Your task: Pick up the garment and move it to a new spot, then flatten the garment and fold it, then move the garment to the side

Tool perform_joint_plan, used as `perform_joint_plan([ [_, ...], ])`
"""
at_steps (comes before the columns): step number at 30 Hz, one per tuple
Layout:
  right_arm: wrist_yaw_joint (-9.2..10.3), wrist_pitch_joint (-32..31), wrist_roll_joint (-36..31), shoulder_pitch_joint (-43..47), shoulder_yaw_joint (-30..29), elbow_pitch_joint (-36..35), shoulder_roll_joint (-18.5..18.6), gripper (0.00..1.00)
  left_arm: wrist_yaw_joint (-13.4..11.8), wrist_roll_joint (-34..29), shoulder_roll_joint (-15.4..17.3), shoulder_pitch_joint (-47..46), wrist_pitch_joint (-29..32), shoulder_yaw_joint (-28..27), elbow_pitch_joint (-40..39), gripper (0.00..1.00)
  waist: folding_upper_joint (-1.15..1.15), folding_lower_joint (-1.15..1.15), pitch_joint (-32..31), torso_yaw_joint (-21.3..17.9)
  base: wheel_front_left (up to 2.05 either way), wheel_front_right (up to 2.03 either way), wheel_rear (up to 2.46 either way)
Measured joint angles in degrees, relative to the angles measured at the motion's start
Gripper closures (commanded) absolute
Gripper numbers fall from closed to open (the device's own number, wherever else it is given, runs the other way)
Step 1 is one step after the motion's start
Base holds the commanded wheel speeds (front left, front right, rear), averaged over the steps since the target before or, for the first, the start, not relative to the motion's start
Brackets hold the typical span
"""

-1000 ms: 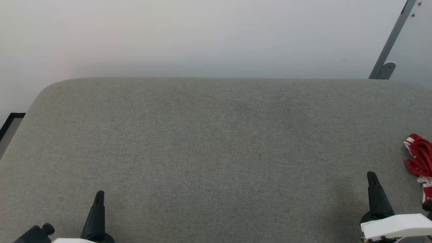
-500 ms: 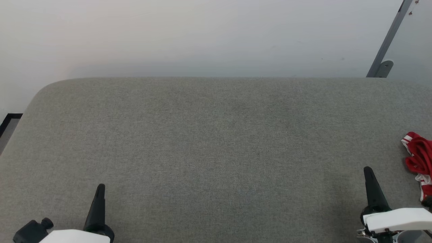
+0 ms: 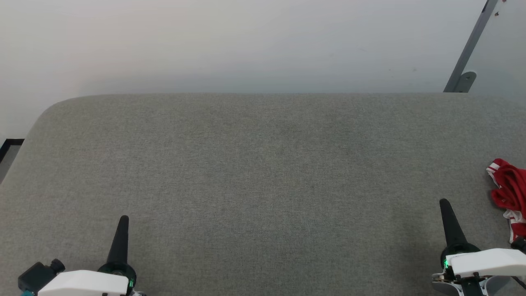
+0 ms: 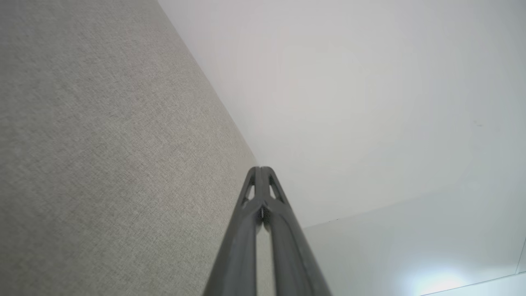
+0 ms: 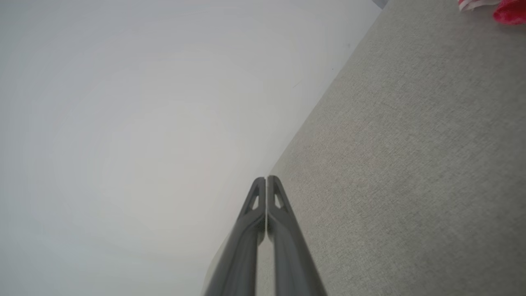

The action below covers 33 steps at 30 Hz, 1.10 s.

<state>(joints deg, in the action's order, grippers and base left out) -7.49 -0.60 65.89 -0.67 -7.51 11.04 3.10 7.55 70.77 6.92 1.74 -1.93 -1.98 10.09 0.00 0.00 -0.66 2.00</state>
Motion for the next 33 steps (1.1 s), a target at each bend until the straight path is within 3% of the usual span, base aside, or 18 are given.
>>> perform_joint_plan([
  [33, 0.0, -3.45, 15.46, -3.33, 0.48, 1.78, -0.14, 1.0, 0.0, 12.94, -1.87, -4.41, 4.47, -1.9, 2.32, 1.0, 0.0, 0.0, 0.45, -1.07, 0.0, 0.0, 0.0],
])
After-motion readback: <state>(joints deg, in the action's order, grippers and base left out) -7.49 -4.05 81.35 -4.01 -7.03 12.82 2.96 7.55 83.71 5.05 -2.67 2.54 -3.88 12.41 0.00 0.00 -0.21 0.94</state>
